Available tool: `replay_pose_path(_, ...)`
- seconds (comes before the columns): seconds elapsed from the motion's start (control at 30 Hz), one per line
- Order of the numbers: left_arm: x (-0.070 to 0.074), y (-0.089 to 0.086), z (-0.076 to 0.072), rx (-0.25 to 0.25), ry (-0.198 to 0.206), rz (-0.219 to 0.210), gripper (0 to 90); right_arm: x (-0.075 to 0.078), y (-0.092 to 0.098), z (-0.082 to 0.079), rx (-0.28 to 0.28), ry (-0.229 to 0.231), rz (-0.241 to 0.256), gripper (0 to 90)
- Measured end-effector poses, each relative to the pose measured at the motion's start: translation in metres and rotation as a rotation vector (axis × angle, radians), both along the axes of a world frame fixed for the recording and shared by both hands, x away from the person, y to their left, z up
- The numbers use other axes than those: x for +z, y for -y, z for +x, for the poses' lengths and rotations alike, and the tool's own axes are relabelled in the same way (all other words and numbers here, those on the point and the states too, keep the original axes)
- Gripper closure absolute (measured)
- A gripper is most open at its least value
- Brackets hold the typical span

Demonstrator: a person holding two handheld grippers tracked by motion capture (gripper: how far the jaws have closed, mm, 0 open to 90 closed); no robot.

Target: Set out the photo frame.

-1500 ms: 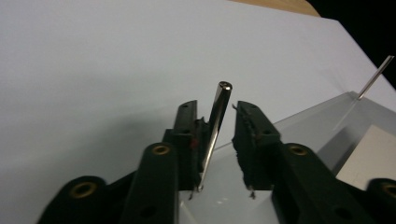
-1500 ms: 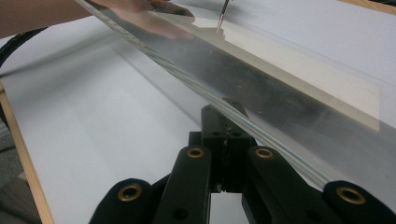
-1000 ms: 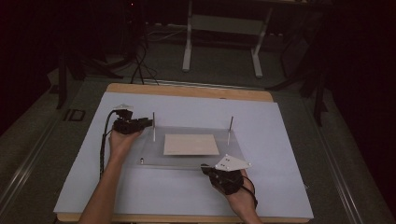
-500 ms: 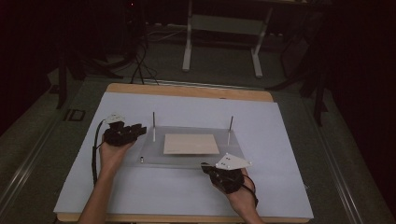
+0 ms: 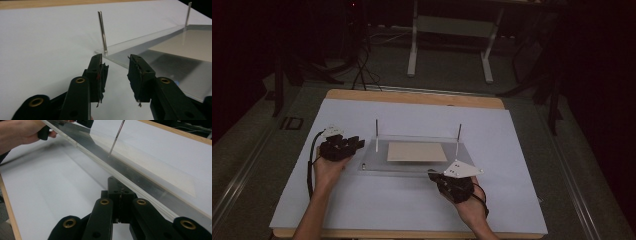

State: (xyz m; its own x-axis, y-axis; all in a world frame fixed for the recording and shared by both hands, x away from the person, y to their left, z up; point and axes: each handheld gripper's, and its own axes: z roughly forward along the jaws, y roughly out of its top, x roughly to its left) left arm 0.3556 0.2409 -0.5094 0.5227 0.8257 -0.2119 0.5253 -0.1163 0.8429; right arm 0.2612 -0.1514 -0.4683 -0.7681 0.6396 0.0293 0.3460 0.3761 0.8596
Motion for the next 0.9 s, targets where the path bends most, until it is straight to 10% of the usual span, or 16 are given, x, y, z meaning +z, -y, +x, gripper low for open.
replay_pose_path(0.9, 0.007, -0.008, -0.022, -0.033, 0.084, 0.022, 66.8, 0.014, -0.001, 0.01, -0.015, 0.027, 0.008, 90.0)
